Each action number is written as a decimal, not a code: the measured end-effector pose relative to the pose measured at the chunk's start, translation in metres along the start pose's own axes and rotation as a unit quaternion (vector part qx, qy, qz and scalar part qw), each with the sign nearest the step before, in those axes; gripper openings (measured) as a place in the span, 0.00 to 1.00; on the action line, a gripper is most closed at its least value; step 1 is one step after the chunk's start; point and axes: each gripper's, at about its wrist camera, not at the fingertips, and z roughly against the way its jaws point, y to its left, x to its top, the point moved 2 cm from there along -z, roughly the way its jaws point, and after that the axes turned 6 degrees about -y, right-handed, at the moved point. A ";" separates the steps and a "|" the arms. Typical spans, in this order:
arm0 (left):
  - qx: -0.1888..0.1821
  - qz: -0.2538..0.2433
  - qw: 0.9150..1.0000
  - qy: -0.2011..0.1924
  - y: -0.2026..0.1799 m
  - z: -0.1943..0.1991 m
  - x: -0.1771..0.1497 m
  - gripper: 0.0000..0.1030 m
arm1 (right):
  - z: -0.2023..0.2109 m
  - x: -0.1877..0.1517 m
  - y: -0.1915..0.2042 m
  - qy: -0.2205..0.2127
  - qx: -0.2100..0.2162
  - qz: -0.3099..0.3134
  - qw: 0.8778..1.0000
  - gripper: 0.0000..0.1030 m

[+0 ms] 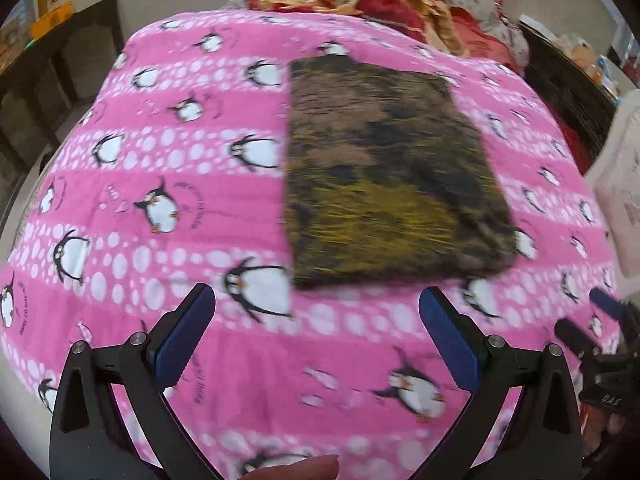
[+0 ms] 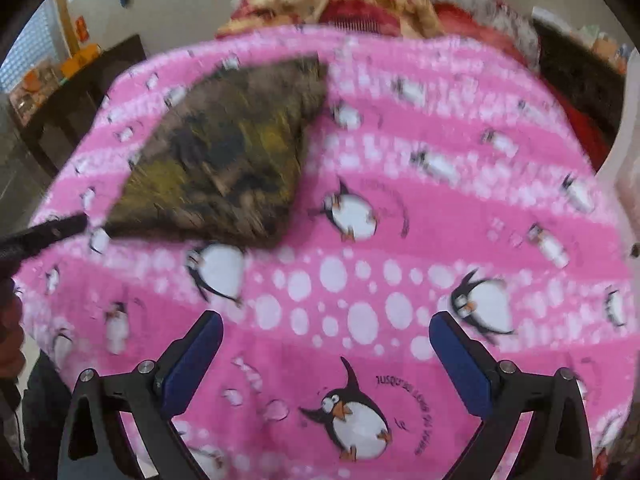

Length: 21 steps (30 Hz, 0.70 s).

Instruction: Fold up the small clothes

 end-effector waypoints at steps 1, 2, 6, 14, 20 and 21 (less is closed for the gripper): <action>-0.008 -0.002 1.000 0.001 -0.006 0.001 0.002 0.99 | 0.009 0.003 0.001 -0.011 -0.006 0.000 1.000 0.99; -0.013 -0.005 1.000 -0.001 -0.011 0.004 0.003 0.99 | 0.018 0.007 0.001 -0.023 -0.011 -0.001 1.000 0.99; -0.010 -0.017 1.000 -0.005 -0.023 0.008 0.005 0.99 | 0.045 0.018 0.000 -0.057 -0.027 -0.001 0.998 0.99; -0.005 -0.032 0.999 -0.014 -0.036 0.014 0.011 0.99 | 0.056 0.023 0.005 -0.068 -0.020 0.017 0.997 0.99; -0.026 -0.034 0.999 -0.026 -0.045 0.021 0.009 0.99 | 0.057 0.018 0.011 -0.071 -0.015 0.027 0.997 0.99; -0.027 -0.042 0.998 -0.034 -0.048 0.024 0.009 0.99 | 0.057 0.018 0.012 -0.071 -0.014 0.027 0.997 0.99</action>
